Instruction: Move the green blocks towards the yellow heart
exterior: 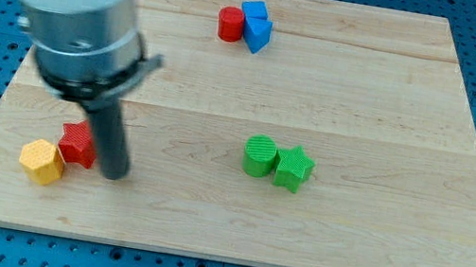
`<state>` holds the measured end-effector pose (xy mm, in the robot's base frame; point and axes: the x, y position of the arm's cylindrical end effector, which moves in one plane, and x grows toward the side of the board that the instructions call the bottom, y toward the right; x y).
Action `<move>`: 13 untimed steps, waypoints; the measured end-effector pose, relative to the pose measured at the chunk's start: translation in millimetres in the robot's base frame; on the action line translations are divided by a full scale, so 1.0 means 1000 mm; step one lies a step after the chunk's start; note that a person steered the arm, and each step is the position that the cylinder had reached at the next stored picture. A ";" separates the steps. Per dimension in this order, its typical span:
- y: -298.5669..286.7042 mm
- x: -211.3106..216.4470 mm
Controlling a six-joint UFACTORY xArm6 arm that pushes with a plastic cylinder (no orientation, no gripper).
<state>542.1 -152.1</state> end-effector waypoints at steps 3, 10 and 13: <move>0.019 -0.116; 0.270 -0.024; 0.101 -0.029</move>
<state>513.2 -51.4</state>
